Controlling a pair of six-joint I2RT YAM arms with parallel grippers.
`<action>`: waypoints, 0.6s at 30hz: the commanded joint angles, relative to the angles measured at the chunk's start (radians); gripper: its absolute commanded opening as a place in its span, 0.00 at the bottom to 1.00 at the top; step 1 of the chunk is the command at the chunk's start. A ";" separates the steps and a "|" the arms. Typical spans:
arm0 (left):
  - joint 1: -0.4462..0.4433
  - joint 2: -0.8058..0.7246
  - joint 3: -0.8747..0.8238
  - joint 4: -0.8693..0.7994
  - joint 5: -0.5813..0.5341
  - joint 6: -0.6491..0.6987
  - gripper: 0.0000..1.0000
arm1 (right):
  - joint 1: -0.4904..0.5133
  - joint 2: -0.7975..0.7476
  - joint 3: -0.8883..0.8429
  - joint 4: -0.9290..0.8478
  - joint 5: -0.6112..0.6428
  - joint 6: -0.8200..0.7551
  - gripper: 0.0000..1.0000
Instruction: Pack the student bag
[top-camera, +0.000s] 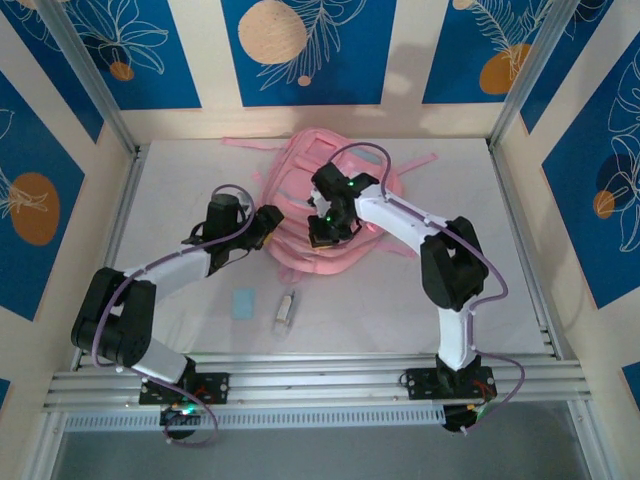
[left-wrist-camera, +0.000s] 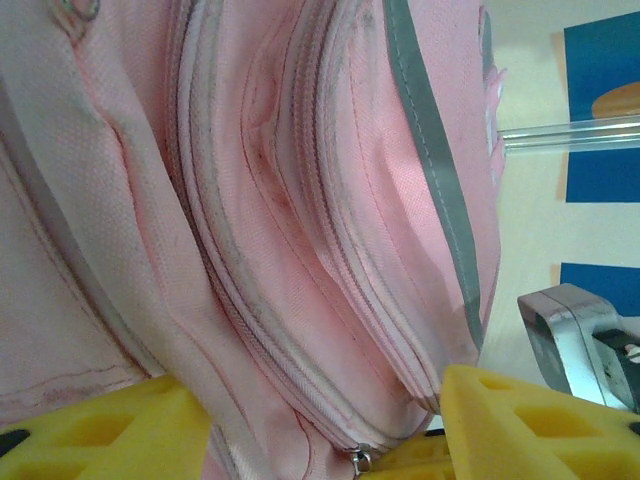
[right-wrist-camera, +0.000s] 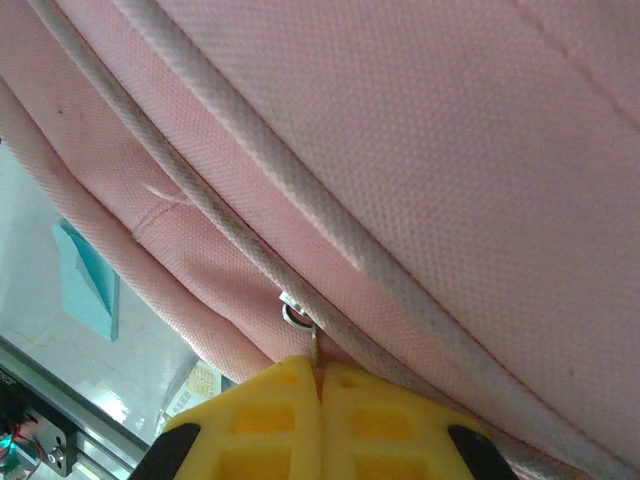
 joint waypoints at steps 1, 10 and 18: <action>-0.001 -0.022 0.073 0.033 -0.012 0.018 0.61 | -0.062 -0.124 -0.072 0.026 -0.041 0.046 0.00; -0.010 -0.086 0.089 -0.025 -0.006 0.031 0.62 | -0.185 -0.246 -0.167 0.172 -0.260 0.114 0.00; -0.079 -0.025 0.139 0.069 0.006 -0.050 0.64 | -0.140 -0.204 -0.162 0.174 -0.267 0.110 0.00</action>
